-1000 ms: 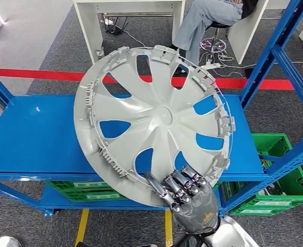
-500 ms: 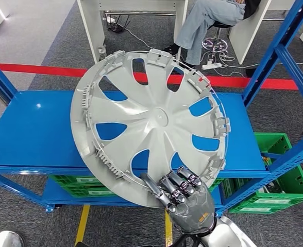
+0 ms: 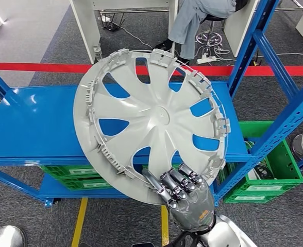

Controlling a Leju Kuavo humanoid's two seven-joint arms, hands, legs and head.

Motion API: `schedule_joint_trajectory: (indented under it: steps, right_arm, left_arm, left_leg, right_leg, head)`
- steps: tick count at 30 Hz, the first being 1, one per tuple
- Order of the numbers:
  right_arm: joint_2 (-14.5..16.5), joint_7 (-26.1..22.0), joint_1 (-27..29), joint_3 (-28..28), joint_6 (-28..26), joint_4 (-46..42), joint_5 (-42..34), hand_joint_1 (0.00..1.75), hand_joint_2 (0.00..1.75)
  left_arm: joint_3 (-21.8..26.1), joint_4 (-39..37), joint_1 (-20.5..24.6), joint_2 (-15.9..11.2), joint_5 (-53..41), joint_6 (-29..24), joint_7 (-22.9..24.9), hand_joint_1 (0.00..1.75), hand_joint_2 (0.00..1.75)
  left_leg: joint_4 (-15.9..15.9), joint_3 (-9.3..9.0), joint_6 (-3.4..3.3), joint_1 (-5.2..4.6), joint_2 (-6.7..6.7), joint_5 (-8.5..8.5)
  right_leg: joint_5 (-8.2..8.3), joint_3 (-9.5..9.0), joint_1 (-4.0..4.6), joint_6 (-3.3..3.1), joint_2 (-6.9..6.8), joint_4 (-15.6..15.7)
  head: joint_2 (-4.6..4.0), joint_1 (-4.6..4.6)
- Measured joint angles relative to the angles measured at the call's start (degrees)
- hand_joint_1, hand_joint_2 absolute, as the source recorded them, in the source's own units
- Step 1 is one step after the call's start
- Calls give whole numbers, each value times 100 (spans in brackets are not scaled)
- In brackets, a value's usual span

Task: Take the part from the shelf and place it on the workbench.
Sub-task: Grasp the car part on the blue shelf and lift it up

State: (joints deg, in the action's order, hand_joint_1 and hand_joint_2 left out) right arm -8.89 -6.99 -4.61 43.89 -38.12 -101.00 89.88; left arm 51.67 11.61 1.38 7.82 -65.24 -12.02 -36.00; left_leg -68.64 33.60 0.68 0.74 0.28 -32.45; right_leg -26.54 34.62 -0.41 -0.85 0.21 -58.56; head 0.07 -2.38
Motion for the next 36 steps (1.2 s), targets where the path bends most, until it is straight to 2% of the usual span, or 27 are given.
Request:
schedule_joint_trajectory:
  steps: [2,3,6,7,8,9,11,12,13,14,15,16,18,19,21,22,23,24,26,27,28,29,30,31,33,34,36]
  right_arm:
    - [3,11,-12,12,0,0,0,175,175]
    - [7,14,-22,16,0,0,0,175,175]
    - [16,39,-38,28,0,1,0,175,175]
    - [16,59,-40,33,0,1,0,175,175]
    - [16,80,-45,38,0,2,0,175,175]
    - [16,93,-49,44,0,3,1,175,175]
    - [15,104,-54,58,0,7,2,175,175]
    - [15,108,-53,64,0,11,2,175,175]
    - [15,112,-52,69,0,17,2,175,175]
    - [15,116,-53,73,0,22,1,175,175]
    - [15,119,-54,74,0,27,0,175,175]
    - [15,120,-57,75,0,30,-1,175,175]
    - [16,122,-67,76,0,31,-2,175,175]
    - [17,123,-73,77,0,32,-2,175,175]
    - [16,120,-80,78,0,33,-1,175,175]
    - [16,117,-85,79,0,33,0,175,175]
    - [17,111,-89,79,0,34,0,175,175]
    - [19,106,-93,79,0,34,0,175,175]
    - [21,91,-94,79,0,39,0,175,175]
    - [21,86,-93,78,0,44,-1,175,175]
    - [21,81,-92,78,0,50,-1,175,175]
    - [21,76,-92,77,0,56,-1,175,175]
    - [24,69,-92,77,0,61,-1,175,175]
    - [28,58,-93,77,0,63,-1,175,175]
    - [46,36,-99,73,0,66,-2,175,175]
    - [54,27,-102,72,0,67,-2,175,175]
    - [67,17,-105,70,0,70,-2,175,175]
  left_arm:
    - [1,2,4,-16,1,-2,1,0,0]
    - [1,3,3,-22,2,-3,1,0,0]
    - [0,4,-3,-22,7,0,5,0,0]
    - [1,4,-1,-21,11,5,9,0,0]
    - [1,4,2,-21,16,13,15,0,0]
    - [2,4,6,-22,21,24,21,0,0]
    - [2,4,2,-27,22,46,31,0,0]
    - [2,4,-2,-26,21,54,33,0,0]
    - [2,4,-5,-26,20,57,33,0,0]
    - [2,4,-6,-26,20,57,33,0,0]
    - [2,4,-4,-25,20,57,33,0,0]
    - [2,4,-3,-24,20,57,33,0,0]
    - [2,4,-2,-21,20,57,33,0,0]
    - [2,4,-2,-19,20,57,33,0,0]
    - [3,4,-7,-21,18,58,33,0,0]
    - [3,4,-11,-25,15,61,33,0,0]
    - [4,4,-18,-31,10,64,33,0,0]
    - [4,4,-24,-39,5,67,33,0,0]
    - [4,4,-27,-47,-4,69,32,0,0]
    - [4,4,-25,-52,-7,70,32,0,0]
    - [4,4,-23,-56,-10,70,31,0,0]
    - [4,4,-22,-63,-13,74,31,0,0]
    - [4,4,-20,-76,-14,83,31,0,0]
    - [4,4,-15,-89,-15,96,31,0,0]
    - [4,4,-4,-108,-21,126,29,0,0]
    - [4,4,0,-110,-24,139,26,0,0]
    - [4,4,-5,-111,-26,157,21,0,0]
  left_leg:
    - [809,-493,-112,-43,-54,166]
    - [1053,-623,-141,-65,-77,182]
    - [1224,-623,-156,-97,-66,268]
    - [1251,-584,-180,-87,-48,332]
    - [1276,-530,-207,-73,-28,405]
    - [1292,-460,-229,-60,-8,476]
    - [1281,-292,-249,-66,17,599]
    - [1273,-211,-247,-69,32,657]
    - [1263,-133,-240,-72,45,711]
    - [1249,-57,-229,-73,53,760]
    - [1229,12,-215,-73,58,804]
    - [1206,73,-195,-76,59,843]
    - [1167,154,-144,-89,59,925]
    - [1161,179,-115,-91,59,972]
    - [1163,222,-51,-79,58,1054]
    - [1133,256,-17,-70,48,1004]
    - [1027,303,16,-61,36,848]
    - [817,370,48,-50,24,594]
    - [110,518,101,-31,14,15]
    - [-223,554,121,-22,14,-136]
    - [-424,526,135,-15,14,-146]
    - [-421,413,143,-7,13,-32]
    - [-217,210,146,1,11,138]
    - [150,-57,148,11,-1,252]
    - [920,-547,110,0,-46,249]
    - [1148,-670,75,-15,-67,186]
    - [1250,-686,-30,-38,-72,192]
  right_leg:
    - [74,60,16,36,17,0]
    - [116,81,9,70,22,4]
    - [224,127,-26,194,34,22]
    - [152,172,-28,228,32,-19]
    - [-16,241,-28,257,29,-146]
    - [-273,338,-32,281,21,-396]
    - [-776,538,-35,327,11,-1133]
    - [-876,580,-36,341,8,-1441]
    - [-844,540,-35,348,8,-1580]
    - [-706,394,-35,346,5,-1497]
    - [-533,141,-34,335,-3,-1202]
    - [-442,-170,-30,314,-18,-770]
    - [-459,-707,-13,262,-38,26]
    - [-520,-823,2,234,-40,228]
    - [-484,-782,8,153,-35,308]
    - [-431,-730,3,97,-40,314]
    - [-367,-673,-8,40,-49,323]
    - [-296,-619,-21,-5,-57,331]
    - [-164,-473,-17,-37,-60,316]
    - [-101,-380,-16,-33,-60,299]
    - [-44,-282,-17,-24,-60,276]
    - [7,-185,-19,-8,-58,247]
    - [50,-93,-24,13,-53,211]
    - [89,-10,-29,40,-48,172]
    - [164,108,-23,110,-41,106]
    - [211,140,-20,148,-42,96]
    - [309,168,-21,219,-42,112]
  head:
    - [0,-4]
    - [0,-6]
    - [0,-2]
    - [0,-8]
    - [0,-16]
    - [0,-23]
    - [0,-32]
    - [0,-33]
    - [0,-32]
    - [0,-35]
    - [0,-34]
    - [0,-34]
    - [0,-31]
    - [0,-30]
    - [0,-32]
    - [0,-30]
    - [0,-21]
    - [0,-13]
    - [0,4]
    - [0,4]
    - [0,4]
    - [0,4]
    - [0,5]
    - [0,7]
    - [0,3]
    - [0,2]
    - [0,0]
